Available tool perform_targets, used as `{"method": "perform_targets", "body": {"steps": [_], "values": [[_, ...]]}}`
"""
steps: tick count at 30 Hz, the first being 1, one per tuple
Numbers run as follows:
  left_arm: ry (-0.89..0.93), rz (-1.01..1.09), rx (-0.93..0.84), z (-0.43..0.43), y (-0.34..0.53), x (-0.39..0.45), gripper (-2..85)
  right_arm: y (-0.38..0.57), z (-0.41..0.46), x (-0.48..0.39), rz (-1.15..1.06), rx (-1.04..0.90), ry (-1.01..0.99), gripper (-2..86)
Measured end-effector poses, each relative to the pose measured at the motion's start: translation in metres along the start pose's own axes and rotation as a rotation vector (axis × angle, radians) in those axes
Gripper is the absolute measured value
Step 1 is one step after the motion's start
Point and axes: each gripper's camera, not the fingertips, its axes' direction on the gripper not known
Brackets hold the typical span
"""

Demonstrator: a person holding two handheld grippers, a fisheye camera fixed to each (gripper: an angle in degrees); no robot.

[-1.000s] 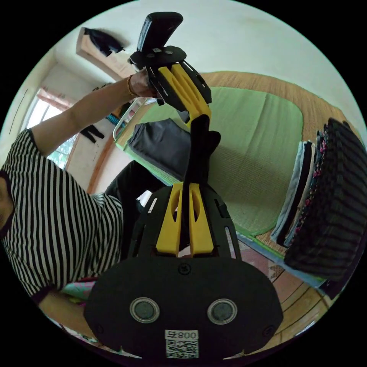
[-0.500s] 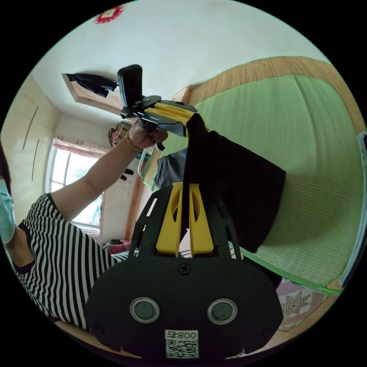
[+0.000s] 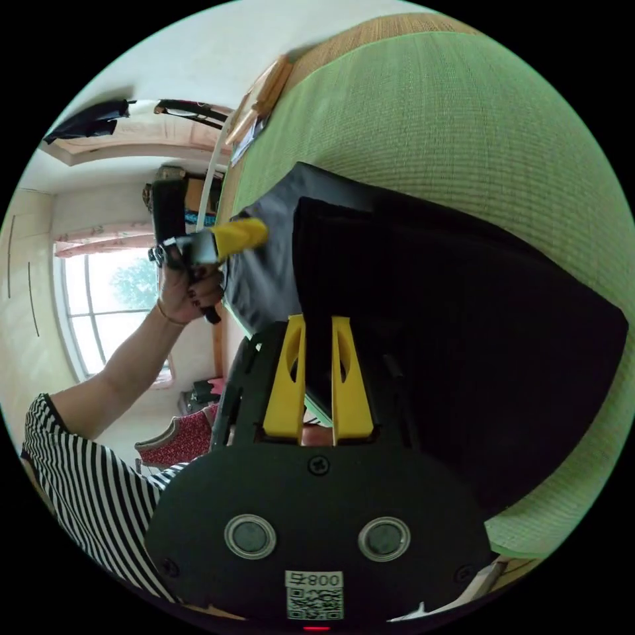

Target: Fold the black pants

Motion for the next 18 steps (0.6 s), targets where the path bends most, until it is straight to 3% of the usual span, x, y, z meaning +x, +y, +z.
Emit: {"method": "perform_targets", "body": {"steps": [6,11,18], "values": [[-0.113,-0.018,0.059,-0.028,-0.003,0.065,8.3,-0.002,-0.031,0.006,-0.074,-0.001,-0.025,8.8],[-0.417,-0.014,-0.055,-0.028,-0.028,0.119,9.0,0.021,-0.057,0.014,-0.103,0.045,0.056,8.5],[-0.436,-0.099,-0.115,-0.039,-0.046,0.146,2.0,0.050,-0.080,0.047,-0.049,0.131,0.005,7.2]]}}
